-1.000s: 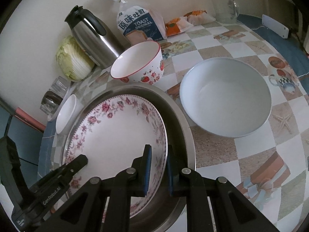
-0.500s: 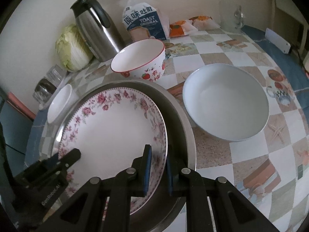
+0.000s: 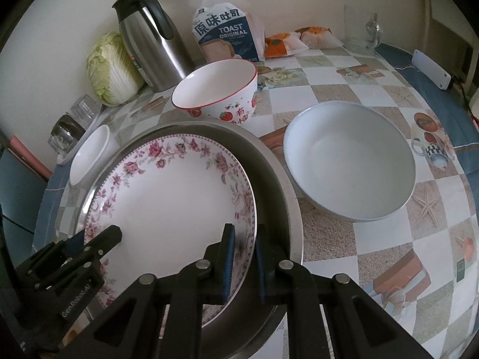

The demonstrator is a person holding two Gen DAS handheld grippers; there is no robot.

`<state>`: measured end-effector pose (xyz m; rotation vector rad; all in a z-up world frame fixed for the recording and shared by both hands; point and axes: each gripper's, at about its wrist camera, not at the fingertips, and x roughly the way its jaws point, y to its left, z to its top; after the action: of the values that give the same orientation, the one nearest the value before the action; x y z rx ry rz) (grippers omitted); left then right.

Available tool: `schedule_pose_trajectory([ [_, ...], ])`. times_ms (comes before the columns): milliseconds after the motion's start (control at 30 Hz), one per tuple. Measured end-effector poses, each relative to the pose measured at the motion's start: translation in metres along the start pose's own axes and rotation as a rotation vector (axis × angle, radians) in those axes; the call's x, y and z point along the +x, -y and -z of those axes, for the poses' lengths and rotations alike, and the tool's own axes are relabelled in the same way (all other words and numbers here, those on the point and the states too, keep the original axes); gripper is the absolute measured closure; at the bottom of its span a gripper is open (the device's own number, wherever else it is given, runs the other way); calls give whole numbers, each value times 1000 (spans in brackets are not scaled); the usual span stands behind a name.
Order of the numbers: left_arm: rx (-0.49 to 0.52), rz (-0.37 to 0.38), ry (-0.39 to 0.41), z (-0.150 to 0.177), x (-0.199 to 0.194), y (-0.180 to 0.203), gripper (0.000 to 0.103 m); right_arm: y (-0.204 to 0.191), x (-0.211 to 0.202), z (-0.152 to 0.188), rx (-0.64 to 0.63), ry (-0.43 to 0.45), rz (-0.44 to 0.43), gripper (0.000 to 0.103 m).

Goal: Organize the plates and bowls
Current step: 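Open the right tool to release the floral plate rim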

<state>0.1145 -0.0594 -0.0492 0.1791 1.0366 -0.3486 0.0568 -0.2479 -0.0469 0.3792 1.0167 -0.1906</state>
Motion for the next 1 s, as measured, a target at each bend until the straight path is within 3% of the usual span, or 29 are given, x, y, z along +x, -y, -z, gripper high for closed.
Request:
schedule_pose_trajectory([
  [900, -34, 8, 26, -2, -14, -6, 67, 1, 0, 0, 11, -8, -4, 90],
  [1000, -43, 9, 33, -2, -17, -8, 61, 1, 0, 0, 10, -8, -10, 87],
])
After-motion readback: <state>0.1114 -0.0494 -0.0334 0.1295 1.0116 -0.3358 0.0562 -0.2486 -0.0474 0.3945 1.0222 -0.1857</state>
